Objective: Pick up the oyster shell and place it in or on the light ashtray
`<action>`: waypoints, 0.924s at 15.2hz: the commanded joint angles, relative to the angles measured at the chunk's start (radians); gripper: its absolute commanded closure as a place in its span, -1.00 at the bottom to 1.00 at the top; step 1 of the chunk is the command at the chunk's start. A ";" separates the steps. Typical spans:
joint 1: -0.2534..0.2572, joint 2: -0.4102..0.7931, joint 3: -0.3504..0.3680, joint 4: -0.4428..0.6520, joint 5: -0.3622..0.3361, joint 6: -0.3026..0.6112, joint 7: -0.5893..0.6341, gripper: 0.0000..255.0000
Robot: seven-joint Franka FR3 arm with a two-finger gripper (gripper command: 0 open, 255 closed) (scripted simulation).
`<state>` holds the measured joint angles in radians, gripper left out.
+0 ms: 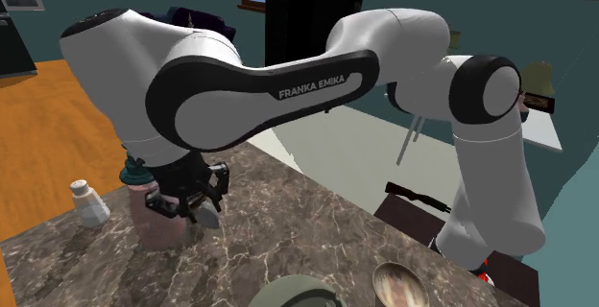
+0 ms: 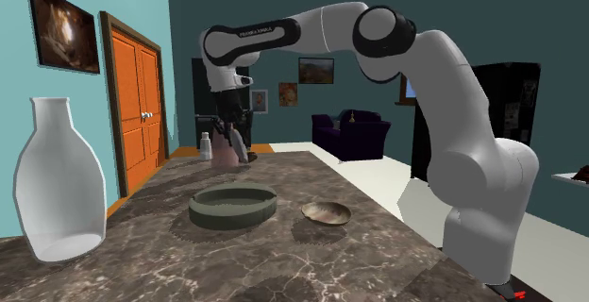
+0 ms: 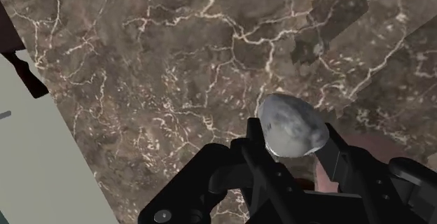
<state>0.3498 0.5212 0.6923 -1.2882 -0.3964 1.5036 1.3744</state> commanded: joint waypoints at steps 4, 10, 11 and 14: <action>-0.040 -0.148 0.053 -0.209 0.082 0.070 0.059 1.00; -0.062 -0.321 0.113 -0.419 0.198 0.140 0.114 1.00; -0.063 -0.348 0.123 -0.448 0.218 0.149 0.121 1.00; -0.057 -0.427 0.149 -0.525 0.280 0.170 0.144 1.00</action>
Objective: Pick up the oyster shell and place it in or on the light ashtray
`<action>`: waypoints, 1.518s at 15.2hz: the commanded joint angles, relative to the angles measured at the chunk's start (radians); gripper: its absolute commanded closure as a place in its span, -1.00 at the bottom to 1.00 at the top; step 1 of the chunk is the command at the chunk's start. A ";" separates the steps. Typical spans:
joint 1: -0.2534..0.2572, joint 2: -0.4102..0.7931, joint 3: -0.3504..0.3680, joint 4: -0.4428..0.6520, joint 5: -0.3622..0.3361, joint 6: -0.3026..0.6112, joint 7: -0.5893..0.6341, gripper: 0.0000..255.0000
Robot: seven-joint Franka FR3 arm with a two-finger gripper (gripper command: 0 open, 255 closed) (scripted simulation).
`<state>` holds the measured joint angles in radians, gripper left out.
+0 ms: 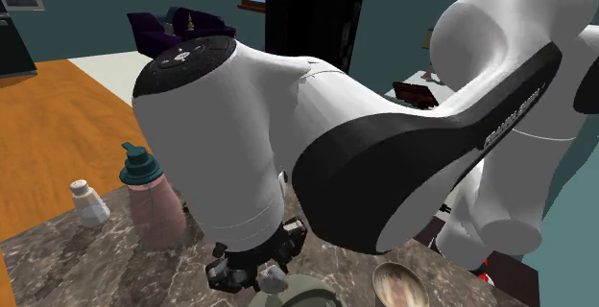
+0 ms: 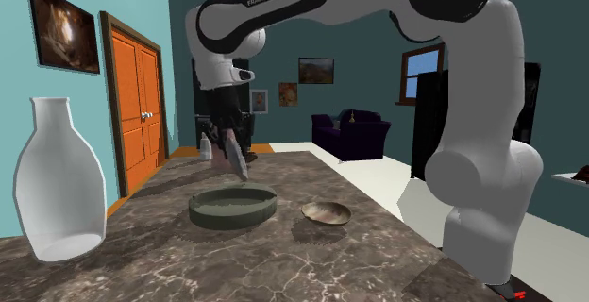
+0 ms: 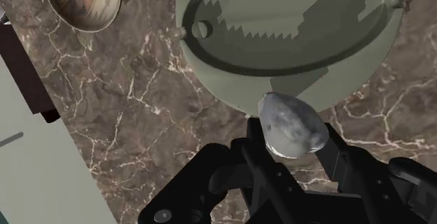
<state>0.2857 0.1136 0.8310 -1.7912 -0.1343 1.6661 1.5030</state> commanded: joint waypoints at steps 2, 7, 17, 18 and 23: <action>0.015 -0.069 0.026 -0.067 0.059 0.019 0.030 1.00; 0.032 -0.122 0.047 -0.137 0.106 0.054 0.055 1.00; 0.039 -0.067 0.053 -0.238 0.064 0.189 0.091 1.00; 0.039 -0.067 0.053 -0.238 0.064 0.189 0.091 1.00; 0.039 -0.067 0.053 -0.238 0.064 0.189 0.091 1.00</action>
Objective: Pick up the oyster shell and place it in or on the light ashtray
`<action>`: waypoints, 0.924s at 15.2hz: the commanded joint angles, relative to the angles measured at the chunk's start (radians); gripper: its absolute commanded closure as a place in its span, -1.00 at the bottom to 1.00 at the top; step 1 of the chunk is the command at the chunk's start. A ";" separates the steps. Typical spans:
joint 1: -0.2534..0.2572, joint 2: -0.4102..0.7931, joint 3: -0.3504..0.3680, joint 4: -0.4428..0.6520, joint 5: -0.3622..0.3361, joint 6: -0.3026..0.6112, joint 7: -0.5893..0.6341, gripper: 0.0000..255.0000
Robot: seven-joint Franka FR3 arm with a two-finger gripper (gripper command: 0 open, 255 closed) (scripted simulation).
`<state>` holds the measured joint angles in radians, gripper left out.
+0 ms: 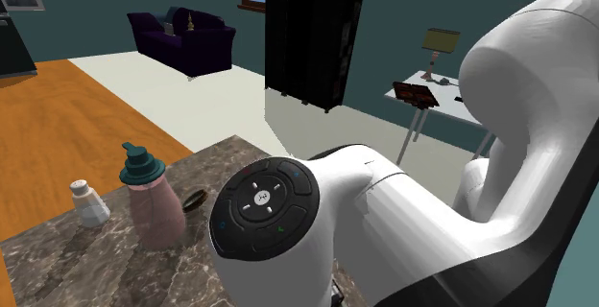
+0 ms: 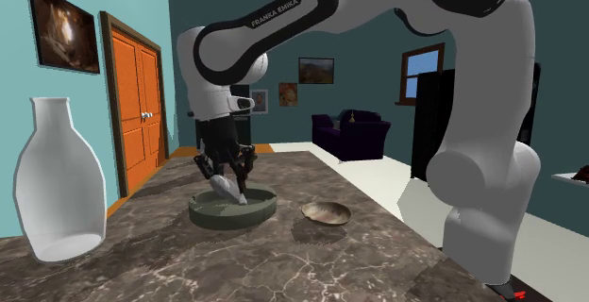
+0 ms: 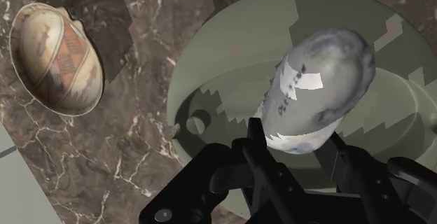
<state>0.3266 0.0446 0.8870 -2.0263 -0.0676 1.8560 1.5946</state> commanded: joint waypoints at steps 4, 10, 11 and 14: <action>-0.002 0.000 -0.002 -0.004 -0.001 -0.002 -0.001 -1.00; -0.002 -0.003 -0.001 0.061 0.003 -0.068 -0.004 -1.00; 0.000 -0.002 0.000 0.095 0.003 -0.102 -0.004 -1.00; 0.001 0.000 0.001 0.122 0.002 -0.128 -0.004 -1.00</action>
<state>0.3271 0.0452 0.8877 -1.9102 -0.0662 1.7352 1.5912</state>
